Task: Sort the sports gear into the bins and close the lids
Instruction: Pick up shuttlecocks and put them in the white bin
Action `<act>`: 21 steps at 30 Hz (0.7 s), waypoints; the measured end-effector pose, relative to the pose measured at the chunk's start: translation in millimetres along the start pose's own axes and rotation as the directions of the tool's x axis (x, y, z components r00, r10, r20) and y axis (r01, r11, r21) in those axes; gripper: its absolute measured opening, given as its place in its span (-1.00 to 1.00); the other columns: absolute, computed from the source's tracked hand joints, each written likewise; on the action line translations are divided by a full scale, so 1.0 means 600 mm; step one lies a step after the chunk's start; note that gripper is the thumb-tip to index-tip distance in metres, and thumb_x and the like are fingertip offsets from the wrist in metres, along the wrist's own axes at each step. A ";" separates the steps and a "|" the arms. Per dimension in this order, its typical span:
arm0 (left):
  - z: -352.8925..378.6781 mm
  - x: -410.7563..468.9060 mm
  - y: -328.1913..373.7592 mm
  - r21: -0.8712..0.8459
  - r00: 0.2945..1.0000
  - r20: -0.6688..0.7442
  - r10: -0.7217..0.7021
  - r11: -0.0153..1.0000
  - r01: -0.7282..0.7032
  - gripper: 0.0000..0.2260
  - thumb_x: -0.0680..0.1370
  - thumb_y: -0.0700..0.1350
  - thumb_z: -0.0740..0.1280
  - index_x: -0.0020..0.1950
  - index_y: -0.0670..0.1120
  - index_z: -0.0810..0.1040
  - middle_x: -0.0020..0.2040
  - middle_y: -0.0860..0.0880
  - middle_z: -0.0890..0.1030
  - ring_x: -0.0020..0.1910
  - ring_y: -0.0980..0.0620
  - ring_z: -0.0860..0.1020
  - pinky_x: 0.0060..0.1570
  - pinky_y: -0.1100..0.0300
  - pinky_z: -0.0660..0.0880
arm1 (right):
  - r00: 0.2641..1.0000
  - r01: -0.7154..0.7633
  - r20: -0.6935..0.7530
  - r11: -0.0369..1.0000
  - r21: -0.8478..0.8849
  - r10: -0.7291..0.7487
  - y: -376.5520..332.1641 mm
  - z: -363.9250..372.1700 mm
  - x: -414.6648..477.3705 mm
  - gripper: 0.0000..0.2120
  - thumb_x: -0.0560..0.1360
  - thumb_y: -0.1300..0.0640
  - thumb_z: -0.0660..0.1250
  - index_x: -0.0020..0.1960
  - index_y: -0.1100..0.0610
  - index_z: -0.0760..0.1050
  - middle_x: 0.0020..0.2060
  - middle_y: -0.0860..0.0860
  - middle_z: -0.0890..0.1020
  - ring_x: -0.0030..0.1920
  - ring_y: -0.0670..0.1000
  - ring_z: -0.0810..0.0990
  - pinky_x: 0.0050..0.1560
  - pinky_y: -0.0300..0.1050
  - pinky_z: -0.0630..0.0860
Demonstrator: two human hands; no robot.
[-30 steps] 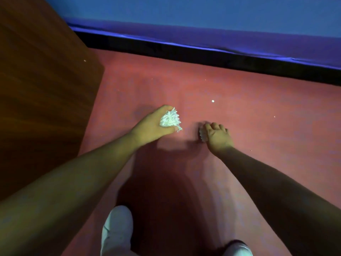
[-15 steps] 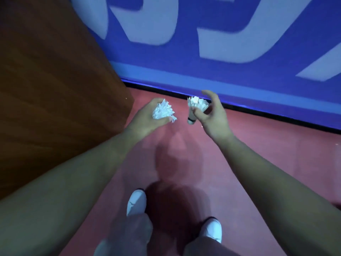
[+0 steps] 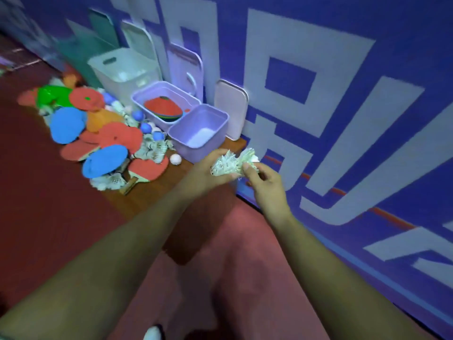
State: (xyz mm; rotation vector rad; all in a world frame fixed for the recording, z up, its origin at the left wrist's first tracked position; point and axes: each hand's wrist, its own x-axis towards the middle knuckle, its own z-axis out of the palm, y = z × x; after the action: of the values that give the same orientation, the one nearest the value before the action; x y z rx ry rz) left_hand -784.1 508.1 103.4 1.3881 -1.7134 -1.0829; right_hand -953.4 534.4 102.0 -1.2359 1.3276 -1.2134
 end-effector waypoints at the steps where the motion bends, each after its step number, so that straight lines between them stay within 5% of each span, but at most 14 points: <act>1: -0.037 -0.016 0.001 -0.021 1.000 -0.014 -0.002 1.000 0.002 -0.54 0.45 -0.13 0.51 0.30 -0.06 0.45 0.13 0.08 0.59 -0.01 0.36 0.53 0.03 0.46 0.39 | 1.000 0.017 0.026 1.000 -0.013 -0.017 -0.020 0.036 -0.007 -0.84 0.56 0.08 0.35 -0.11 0.11 0.65 -0.28 0.04 0.65 -0.26 -0.12 0.54 -0.12 -0.19 0.49; 4: -0.162 -0.072 -0.021 0.026 0.999 -0.033 0.034 0.999 -0.033 -0.58 0.46 -0.13 0.51 0.26 0.05 0.46 0.14 0.15 0.57 0.02 0.47 0.47 0.02 0.56 0.33 | 0.994 0.018 0.107 0.998 -0.063 -0.012 -0.058 0.155 -0.029 -0.72 0.58 0.00 0.30 -0.29 0.01 0.56 -0.35 0.01 0.62 -0.30 -0.09 0.52 -0.20 -0.15 0.47; 8: -0.309 -0.129 -0.094 0.076 0.998 -0.051 -0.027 0.997 0.031 -0.50 0.41 0.03 0.53 0.28 0.12 0.43 0.13 0.19 0.56 0.08 0.32 0.51 0.15 0.37 0.42 | 0.982 -0.027 0.185 0.998 -0.053 0.036 -0.057 0.324 -0.049 -0.58 0.52 -0.25 0.17 -0.09 0.04 0.63 -0.14 0.07 0.72 -0.04 0.10 0.68 0.10 0.15 0.57; 11: -0.420 -0.167 -0.162 0.087 0.997 -0.026 -0.071 0.993 0.073 -0.36 0.32 0.19 0.54 0.33 0.09 0.43 0.15 0.14 0.58 0.08 0.27 0.55 0.13 0.37 0.43 | 0.980 -0.037 0.194 0.996 -0.079 0.052 -0.051 0.456 -0.058 -0.39 0.43 -0.34 0.17 -0.12 0.23 0.55 -0.17 0.26 0.64 -0.13 0.16 0.63 0.09 0.27 0.53; 13: -0.479 -0.178 -0.198 0.077 0.996 0.022 -0.089 0.993 0.087 -0.42 0.38 0.08 0.55 0.34 0.05 0.43 0.18 0.09 0.59 0.09 0.29 0.56 0.18 0.33 0.46 | 0.974 -0.052 0.214 0.996 -0.077 0.068 -0.064 0.515 -0.062 -0.32 0.41 -0.35 0.19 -0.14 0.34 0.49 -0.23 0.29 0.58 -0.22 0.11 0.54 0.02 0.15 0.54; 16: -0.554 -0.169 -0.226 0.082 0.991 0.086 -0.107 0.992 0.100 -0.30 0.34 0.17 0.53 0.41 0.09 0.36 0.28 0.07 0.55 0.25 0.10 0.53 0.31 -0.03 0.44 | 0.975 -0.057 0.208 0.995 -0.081 0.072 -0.097 0.573 -0.058 -0.48 0.53 -0.20 0.23 -0.22 0.30 0.45 -0.32 0.08 0.49 -0.25 -0.01 0.46 -0.12 -0.07 0.42; 21: -0.606 -0.103 -0.244 0.152 0.990 0.129 -0.058 0.988 0.038 -0.30 0.39 0.11 0.49 0.47 0.11 0.28 0.36 0.06 0.46 0.32 0.07 0.46 0.35 -0.04 0.39 | 0.977 -0.124 0.174 0.992 -0.016 0.125 -0.116 0.604 0.002 -0.76 0.63 0.06 0.23 -0.13 0.16 0.53 -0.19 0.05 0.55 -0.12 0.04 0.63 -0.09 -0.09 0.61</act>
State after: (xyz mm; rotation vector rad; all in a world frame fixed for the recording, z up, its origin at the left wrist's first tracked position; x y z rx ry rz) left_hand -388.6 487.1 127.4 1.4853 -1.8986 -1.1147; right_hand -587.3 507.9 139.4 -1.2149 1.2592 -0.9912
